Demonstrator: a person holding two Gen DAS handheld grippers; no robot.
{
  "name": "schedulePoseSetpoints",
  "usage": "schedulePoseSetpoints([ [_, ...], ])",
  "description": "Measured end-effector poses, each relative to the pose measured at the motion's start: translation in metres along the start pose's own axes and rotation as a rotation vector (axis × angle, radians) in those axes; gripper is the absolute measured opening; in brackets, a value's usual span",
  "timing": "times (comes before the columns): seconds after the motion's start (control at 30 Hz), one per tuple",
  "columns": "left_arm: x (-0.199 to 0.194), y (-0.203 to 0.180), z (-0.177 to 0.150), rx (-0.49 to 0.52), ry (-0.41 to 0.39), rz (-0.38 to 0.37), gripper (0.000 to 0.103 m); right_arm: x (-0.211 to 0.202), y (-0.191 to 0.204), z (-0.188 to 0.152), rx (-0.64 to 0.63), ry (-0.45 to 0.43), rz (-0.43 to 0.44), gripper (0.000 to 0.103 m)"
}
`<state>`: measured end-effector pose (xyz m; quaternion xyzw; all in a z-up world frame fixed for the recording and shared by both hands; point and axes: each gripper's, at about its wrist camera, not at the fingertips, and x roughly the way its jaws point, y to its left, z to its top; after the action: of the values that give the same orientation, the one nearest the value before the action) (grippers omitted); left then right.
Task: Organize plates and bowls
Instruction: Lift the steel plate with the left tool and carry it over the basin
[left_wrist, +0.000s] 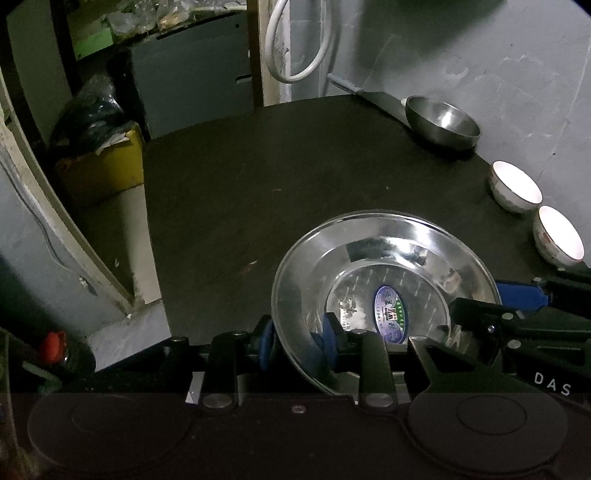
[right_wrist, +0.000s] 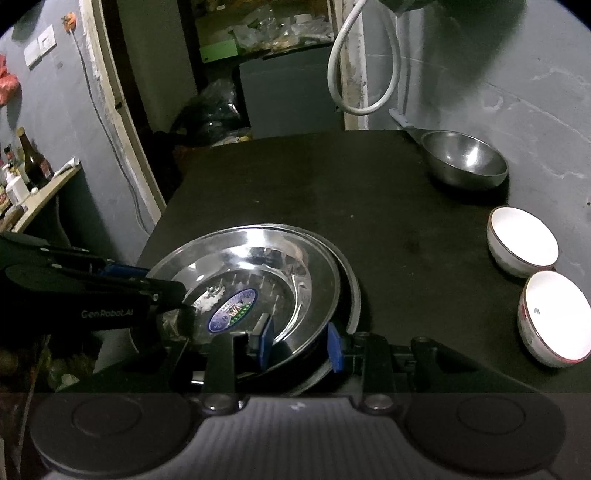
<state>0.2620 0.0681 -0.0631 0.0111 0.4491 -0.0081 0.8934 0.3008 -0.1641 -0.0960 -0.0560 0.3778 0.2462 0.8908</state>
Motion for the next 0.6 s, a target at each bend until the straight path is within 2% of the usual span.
schedulePoseSetpoints([
  [0.6, 0.0079, -0.0004, 0.0006, -0.015, 0.012, 0.001, 0.032, 0.0047, 0.0067, 0.0028, -0.049, 0.014, -0.028, 0.035],
])
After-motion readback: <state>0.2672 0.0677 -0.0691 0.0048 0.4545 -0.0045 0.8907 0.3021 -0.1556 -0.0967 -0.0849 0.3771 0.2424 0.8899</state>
